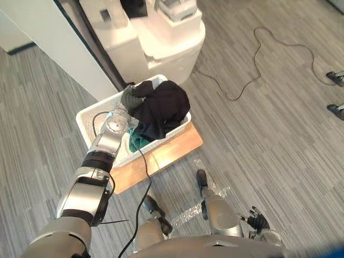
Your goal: Tidy the bed and pick cloth on bed and put in laundry
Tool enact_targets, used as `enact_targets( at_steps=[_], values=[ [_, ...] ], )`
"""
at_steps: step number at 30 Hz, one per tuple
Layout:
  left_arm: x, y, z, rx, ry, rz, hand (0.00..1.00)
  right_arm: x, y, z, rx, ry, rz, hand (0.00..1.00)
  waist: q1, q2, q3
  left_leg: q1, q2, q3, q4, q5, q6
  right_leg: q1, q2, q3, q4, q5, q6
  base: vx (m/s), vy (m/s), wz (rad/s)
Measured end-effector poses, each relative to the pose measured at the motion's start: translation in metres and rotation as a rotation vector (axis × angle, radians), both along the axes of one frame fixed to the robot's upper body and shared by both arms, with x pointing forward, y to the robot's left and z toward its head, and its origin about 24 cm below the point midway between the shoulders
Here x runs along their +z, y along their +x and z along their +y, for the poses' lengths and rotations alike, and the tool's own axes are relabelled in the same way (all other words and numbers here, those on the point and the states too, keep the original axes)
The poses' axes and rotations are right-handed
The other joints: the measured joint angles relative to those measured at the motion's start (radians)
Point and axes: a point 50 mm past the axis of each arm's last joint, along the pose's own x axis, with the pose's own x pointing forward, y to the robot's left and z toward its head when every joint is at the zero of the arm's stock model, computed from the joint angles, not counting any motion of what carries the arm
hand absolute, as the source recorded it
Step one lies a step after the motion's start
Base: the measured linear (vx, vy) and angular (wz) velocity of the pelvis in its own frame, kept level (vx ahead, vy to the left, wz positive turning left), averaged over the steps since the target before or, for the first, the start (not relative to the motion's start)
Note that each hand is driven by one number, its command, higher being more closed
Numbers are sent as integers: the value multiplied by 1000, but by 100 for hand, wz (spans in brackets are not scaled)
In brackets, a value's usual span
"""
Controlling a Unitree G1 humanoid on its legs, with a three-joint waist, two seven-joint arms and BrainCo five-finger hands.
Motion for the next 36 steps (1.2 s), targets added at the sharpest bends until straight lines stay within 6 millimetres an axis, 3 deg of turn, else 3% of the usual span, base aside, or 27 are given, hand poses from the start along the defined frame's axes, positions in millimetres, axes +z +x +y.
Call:
enact_targets(
  at_steps=[4, 5, 10, 12, 18, 24, 30, 36],
  values=[
    [-8, 0, -5, -7, 22, 49, 100, 8, 14, 1, 14, 14, -65, 0, 23, 1, 43, -19, 1, -4, 0, -10, -7, -14, -2, -5, 1, 0, 0, 4, 8, 5],
    [-11, -1, -6, -7, 16, 62, 0, 10, 17, 1, 19, 13, -79, 0, 26, 2, 49, -23, 1, -6, 0, -11, -8, -16, -2, -6, 1, 0, 0, 21, 10, 5],
    [-30, -8, 3, 79, -44, 129, 0, 12, 21, 1, 36, 17, -97, 0, 27, 6, 51, -30, 3, -23, 0, -11, -8, -18, -3, -29, 16, -14, -8, 26, 3, 10],
    [-34, -11, 17, 157, -118, 136, 0, 12, 21, 0, 26, 22, -104, 0, 30, 8, 52, -27, 3, -28, 1, -11, -8, -18, -4, -33, 29, -20, -9, 23, 4, 7],
    [-19, -14, 42, 293, -173, 27, 0, 12, 18, 1, 45, 47, -110, 0, 47, 18, 56, 7, 1, -47, 1, -13, -9, 23, -11, -56, 43, -39, -9, 13, -1, 10],
    [10, -22, 65, 334, -232, -147, 0, 9, 3, -6, 32, 39, -80, 0, 55, 34, 42, 84, -5, -77, 1, -17, -4, 114, -21, -97, 60, -77, -5, 36, -1, 19],
    [-27, -53, 66, 286, -310, -60, 0, 1, -28, -13, 9, 20, 21, 0, 69, 65, -54, 163, -11, -128, 1, -33, -11, 221, -20, -158, 58, -122, 2, 101, -9, 26],
    [-90, -103, 50, 307, -517, 98, 0, -4, -38, -12, 40, 8, 90, 0, 109, 74, -127, 196, -13, -182, 0, -42, -14, 296, -24, -213, 40, -148, 9, 47, -12, 27]
  ],
)
